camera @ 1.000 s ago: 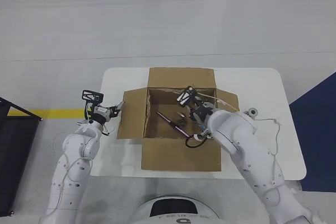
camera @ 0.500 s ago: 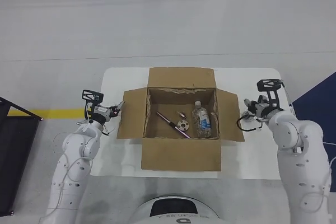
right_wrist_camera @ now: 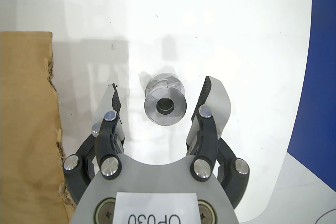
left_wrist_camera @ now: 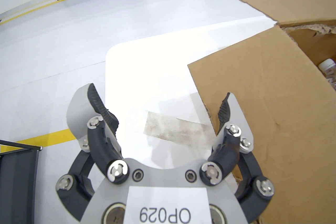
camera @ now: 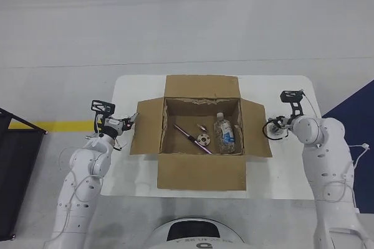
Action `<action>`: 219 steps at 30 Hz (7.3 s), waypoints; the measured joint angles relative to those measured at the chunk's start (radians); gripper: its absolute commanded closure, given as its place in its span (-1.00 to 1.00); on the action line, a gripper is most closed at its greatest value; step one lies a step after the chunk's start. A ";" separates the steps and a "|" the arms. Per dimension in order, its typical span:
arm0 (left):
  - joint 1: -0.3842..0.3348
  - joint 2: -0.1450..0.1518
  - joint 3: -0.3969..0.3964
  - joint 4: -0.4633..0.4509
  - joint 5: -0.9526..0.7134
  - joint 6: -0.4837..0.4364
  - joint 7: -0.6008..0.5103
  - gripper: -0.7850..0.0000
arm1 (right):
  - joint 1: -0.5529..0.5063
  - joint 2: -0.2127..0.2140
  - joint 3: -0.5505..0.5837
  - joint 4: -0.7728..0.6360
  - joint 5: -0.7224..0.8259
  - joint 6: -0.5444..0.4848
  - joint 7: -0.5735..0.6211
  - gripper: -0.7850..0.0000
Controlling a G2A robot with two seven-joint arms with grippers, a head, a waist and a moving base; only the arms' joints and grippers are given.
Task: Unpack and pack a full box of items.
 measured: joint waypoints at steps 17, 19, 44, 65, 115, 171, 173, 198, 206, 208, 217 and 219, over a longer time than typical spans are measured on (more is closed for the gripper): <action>0.000 0.000 0.000 0.000 0.000 0.000 0.000 -1.00 | -0.115 0.014 0.063 -0.174 0.027 0.041 0.023 1.00; 0.000 0.000 0.000 0.000 0.000 0.000 0.000 -1.00 | -0.157 0.014 0.089 -0.247 0.063 0.029 -0.011 1.00; 0.000 0.000 0.000 0.000 0.000 0.000 0.000 -1.00 | 0.000 0.005 -0.365 -0.602 0.239 -0.348 -0.044 1.00; 0.000 0.000 0.000 0.000 0.000 0.000 0.000 -1.00 | 0.307 -0.072 -0.729 -0.087 0.205 -0.373 -0.073 1.00; -0.031 0.008 -0.014 0.116 0.032 0.029 -0.020 -1.00 | -0.317 0.026 0.007 -0.585 0.170 -0.457 -0.602 -1.00; -0.060 -0.025 0.274 -0.102 0.046 0.037 0.000 -1.00 | -0.377 0.041 0.117 -0.500 0.250 -0.537 -0.655 -1.00; -0.070 -0.028 0.294 -0.078 0.047 0.037 -0.006 -1.00 | -0.377 0.041 0.117 -0.500 0.250 -0.537 -0.655 -1.00; -0.085 -0.030 0.317 -0.041 0.057 0.041 -0.001 -1.00 | -0.219 0.075 0.240 -0.169 0.755 -0.524 -0.307 -1.00; -0.085 -0.030 0.317 -0.041 0.057 0.041 -0.001 -1.00 | 0.088 0.104 0.142 0.296 0.895 -0.402 0.104 -1.00; -0.085 -0.030 0.317 -0.041 0.057 0.041 -0.001 -1.00 | 0.145 0.106 0.097 0.387 0.864 -0.411 0.161 -1.00; -0.085 -0.030 0.317 -0.041 0.057 0.041 -0.001 -1.00 | 0.281 0.114 -0.044 0.617 1.278 -0.339 0.381 -1.00; -0.085 -0.030 0.317 -0.041 0.057 0.041 -0.001 -1.00 | 0.287 0.124 -0.049 0.633 1.429 -0.273 0.446 -1.00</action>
